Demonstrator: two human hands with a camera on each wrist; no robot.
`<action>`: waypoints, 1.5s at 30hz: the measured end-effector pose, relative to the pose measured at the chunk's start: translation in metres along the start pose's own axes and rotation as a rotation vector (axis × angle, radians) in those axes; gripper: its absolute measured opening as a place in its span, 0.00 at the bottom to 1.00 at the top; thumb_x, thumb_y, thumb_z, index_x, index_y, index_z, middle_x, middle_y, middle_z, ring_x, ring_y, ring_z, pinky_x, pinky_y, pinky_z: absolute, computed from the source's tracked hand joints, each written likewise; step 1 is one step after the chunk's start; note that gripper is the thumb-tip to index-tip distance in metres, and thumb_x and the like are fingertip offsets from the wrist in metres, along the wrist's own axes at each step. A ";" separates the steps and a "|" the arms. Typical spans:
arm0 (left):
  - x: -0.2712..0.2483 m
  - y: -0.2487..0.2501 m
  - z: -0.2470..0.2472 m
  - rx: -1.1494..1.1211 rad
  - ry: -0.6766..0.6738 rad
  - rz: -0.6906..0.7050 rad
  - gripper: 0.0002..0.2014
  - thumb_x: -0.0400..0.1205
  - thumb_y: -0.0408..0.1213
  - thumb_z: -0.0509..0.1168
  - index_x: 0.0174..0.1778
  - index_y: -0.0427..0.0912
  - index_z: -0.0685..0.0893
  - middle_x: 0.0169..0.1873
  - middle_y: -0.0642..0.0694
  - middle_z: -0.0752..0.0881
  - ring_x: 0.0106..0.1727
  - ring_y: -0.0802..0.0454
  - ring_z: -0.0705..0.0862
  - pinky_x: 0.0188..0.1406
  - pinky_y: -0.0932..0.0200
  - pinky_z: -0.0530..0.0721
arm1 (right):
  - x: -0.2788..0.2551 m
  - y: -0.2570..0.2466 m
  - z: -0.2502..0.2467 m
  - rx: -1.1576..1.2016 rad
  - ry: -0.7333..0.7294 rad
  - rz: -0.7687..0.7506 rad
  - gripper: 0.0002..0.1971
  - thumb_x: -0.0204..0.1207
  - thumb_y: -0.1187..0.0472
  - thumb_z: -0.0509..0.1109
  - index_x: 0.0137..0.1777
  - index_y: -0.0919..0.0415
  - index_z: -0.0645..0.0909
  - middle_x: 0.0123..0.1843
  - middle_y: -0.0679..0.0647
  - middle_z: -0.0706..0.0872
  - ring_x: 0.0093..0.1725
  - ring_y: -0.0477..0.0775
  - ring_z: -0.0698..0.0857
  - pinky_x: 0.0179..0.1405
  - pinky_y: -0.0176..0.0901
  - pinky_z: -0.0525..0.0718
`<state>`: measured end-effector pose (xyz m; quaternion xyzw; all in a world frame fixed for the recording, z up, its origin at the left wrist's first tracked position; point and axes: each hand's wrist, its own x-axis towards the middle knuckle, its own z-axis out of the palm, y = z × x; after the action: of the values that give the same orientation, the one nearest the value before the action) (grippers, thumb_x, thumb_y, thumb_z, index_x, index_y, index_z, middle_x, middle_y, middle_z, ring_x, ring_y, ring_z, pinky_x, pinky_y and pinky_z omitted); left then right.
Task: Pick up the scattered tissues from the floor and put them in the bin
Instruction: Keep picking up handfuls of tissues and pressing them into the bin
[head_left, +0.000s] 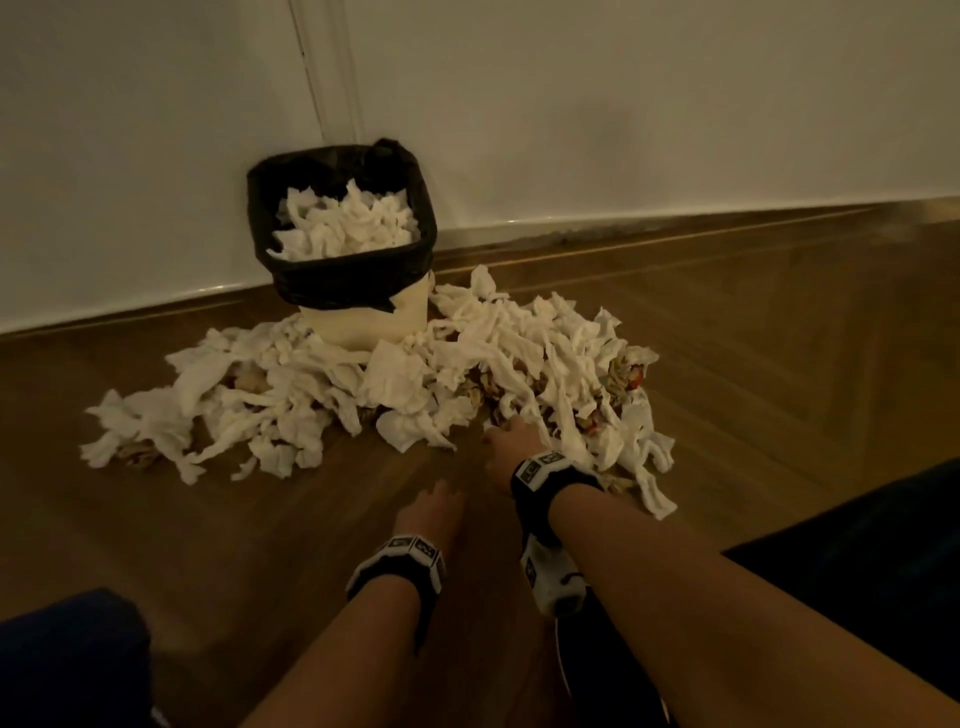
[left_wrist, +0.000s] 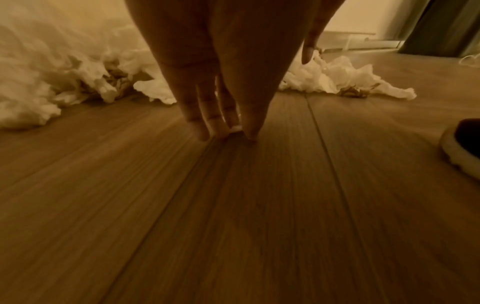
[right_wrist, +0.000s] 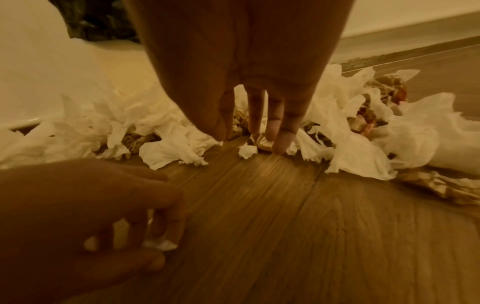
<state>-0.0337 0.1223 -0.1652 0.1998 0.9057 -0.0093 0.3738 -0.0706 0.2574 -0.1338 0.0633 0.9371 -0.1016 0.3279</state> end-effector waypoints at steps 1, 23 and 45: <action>0.000 -0.002 0.002 -0.007 0.004 -0.007 0.16 0.87 0.35 0.51 0.70 0.39 0.70 0.70 0.39 0.67 0.67 0.40 0.73 0.63 0.47 0.77 | 0.004 0.000 0.000 -0.009 0.034 0.006 0.22 0.81 0.54 0.60 0.74 0.55 0.70 0.78 0.63 0.59 0.76 0.70 0.62 0.74 0.61 0.68; 0.013 0.002 -0.017 -0.008 -0.019 -0.057 0.13 0.84 0.31 0.56 0.62 0.41 0.78 0.63 0.40 0.78 0.64 0.42 0.77 0.55 0.50 0.78 | 0.047 0.007 0.042 -0.103 0.157 -0.011 0.25 0.78 0.44 0.63 0.71 0.56 0.71 0.77 0.58 0.62 0.73 0.71 0.65 0.70 0.61 0.71; -0.017 -0.022 -0.057 -0.264 0.217 -0.107 0.15 0.85 0.32 0.58 0.65 0.42 0.82 0.64 0.40 0.81 0.63 0.43 0.81 0.62 0.54 0.79 | -0.021 0.043 -0.033 1.256 -0.033 0.213 0.09 0.85 0.58 0.58 0.43 0.57 0.75 0.40 0.50 0.76 0.36 0.47 0.78 0.35 0.39 0.81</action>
<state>-0.0692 0.1053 -0.1154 0.1003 0.9434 0.1118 0.2957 -0.0665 0.3057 -0.1017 0.3347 0.6824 -0.5995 0.2509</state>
